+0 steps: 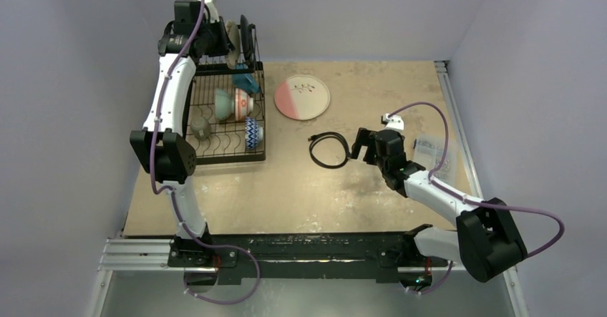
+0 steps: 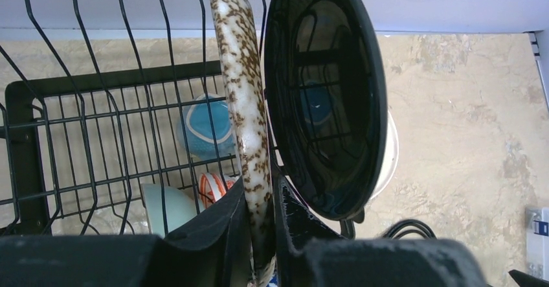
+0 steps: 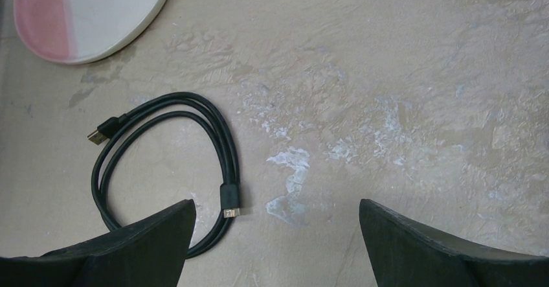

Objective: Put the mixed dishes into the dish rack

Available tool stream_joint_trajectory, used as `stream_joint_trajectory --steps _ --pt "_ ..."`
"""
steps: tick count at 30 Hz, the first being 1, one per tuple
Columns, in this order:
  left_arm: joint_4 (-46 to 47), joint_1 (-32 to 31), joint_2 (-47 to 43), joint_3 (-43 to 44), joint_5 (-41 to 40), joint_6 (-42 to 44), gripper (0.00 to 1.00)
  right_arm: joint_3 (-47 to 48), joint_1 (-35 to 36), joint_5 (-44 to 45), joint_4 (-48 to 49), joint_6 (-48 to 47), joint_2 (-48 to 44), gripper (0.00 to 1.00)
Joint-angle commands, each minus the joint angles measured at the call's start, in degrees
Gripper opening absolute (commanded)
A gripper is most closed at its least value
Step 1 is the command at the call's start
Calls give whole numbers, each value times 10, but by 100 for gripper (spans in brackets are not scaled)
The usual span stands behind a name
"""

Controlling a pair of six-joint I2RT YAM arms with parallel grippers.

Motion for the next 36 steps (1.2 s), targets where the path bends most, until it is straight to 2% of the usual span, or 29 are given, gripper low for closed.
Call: stream_joint_trajectory --steps 1,7,22,25,31,36 --pt "33 4 19 22 14 2 18 23 1 15 -2 -5 4 99" --pt "32 4 14 22 13 3 35 23 1 15 -2 -5 5 99" --pt "35 9 -60 -14 -11 -10 61 29 1 19 -7 -5 15 99" --pt "54 17 -122 -65 -29 -40 64 29 1 20 -7 -5 16 99" --pt "117 26 -273 -228 -54 -71 68 27 1 20 -6 -4 11 99" --pt "187 26 -407 -381 -18 -98 68 27 1 21 -5 -4 10 99"
